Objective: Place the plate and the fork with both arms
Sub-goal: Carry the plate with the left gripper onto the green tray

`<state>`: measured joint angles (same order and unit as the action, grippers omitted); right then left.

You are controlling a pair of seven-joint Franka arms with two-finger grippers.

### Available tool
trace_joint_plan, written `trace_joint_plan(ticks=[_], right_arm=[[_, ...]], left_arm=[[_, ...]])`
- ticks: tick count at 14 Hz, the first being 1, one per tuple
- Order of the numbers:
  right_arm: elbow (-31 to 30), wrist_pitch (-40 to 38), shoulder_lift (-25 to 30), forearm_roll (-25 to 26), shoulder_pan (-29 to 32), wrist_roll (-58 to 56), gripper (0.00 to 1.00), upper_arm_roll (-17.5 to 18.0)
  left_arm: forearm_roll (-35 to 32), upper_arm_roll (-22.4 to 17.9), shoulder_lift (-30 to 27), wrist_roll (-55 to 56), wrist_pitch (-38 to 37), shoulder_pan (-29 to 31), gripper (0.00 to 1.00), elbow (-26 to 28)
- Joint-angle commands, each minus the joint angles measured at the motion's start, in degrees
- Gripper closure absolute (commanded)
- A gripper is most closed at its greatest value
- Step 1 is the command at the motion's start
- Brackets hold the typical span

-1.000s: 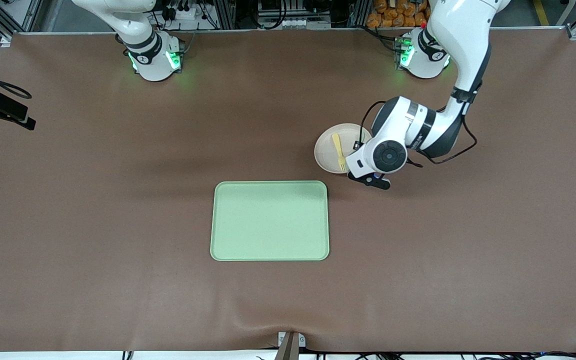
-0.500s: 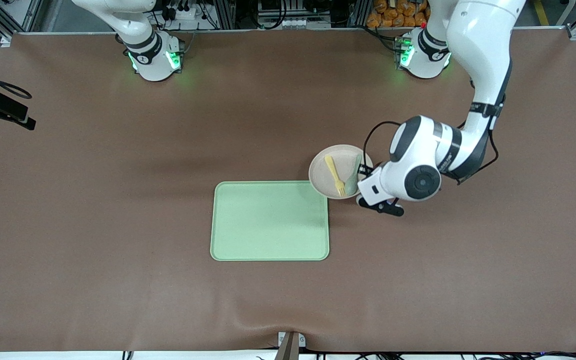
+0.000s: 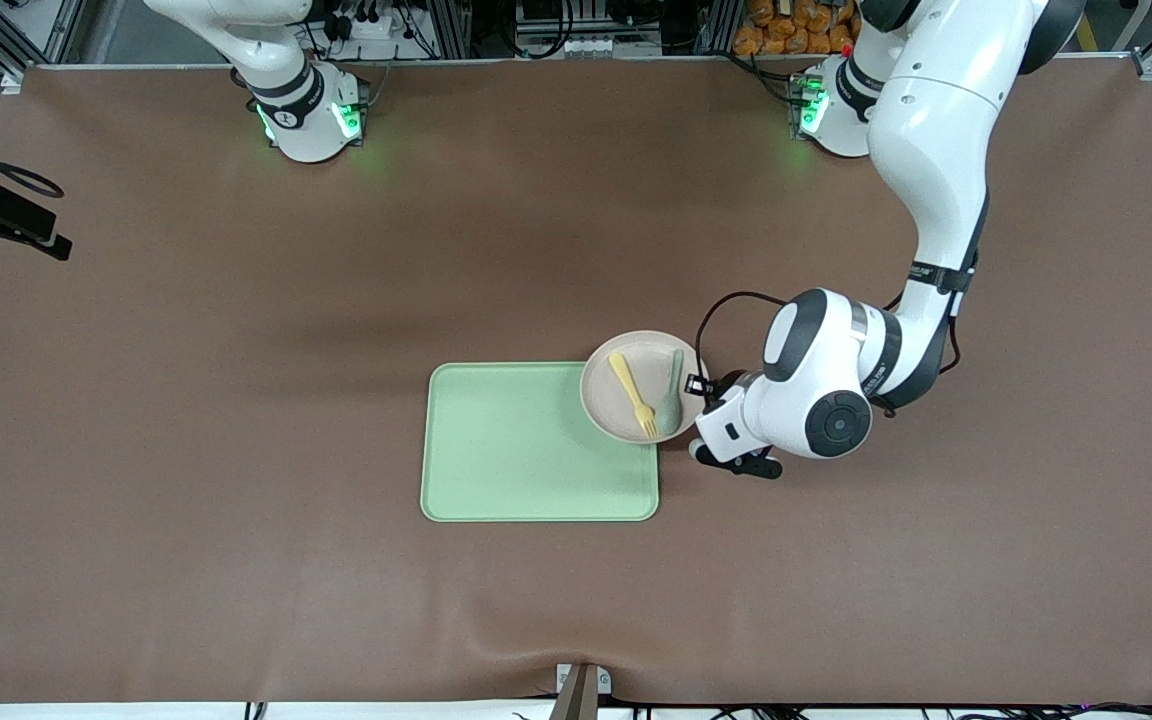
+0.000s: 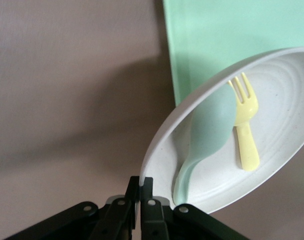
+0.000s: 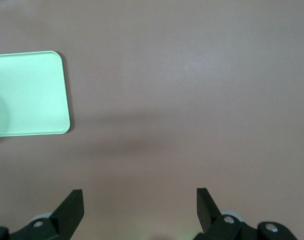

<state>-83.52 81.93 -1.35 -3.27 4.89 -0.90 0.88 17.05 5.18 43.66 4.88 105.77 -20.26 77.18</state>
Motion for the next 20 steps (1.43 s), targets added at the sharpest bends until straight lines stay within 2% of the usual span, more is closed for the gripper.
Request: trace_joint_plan(ticks=[1, 12, 20], right_arm=[[0.2, -0.5, 0.1, -0.9, 1.3, -0.8, 0.0, 0.7], [0.2, -0.4, 0.1, -0.9, 1.8, -0.8, 0.0, 0.7], [0.2, -0.4, 0.1, -0.9, 1.8, -0.8, 0.0, 0.6]], left_arm=[[1.2, 0.1, 1.9, 0.1, 3.2, -0.7, 1.0, -2.7], [3.2, 0.1, 5.4, 3.5, 18.4, -5.4, 1.0, -2.9], [4.9, 0.1, 7.7, 8.6, 22.4, -8.5, 1.0, -2.8]])
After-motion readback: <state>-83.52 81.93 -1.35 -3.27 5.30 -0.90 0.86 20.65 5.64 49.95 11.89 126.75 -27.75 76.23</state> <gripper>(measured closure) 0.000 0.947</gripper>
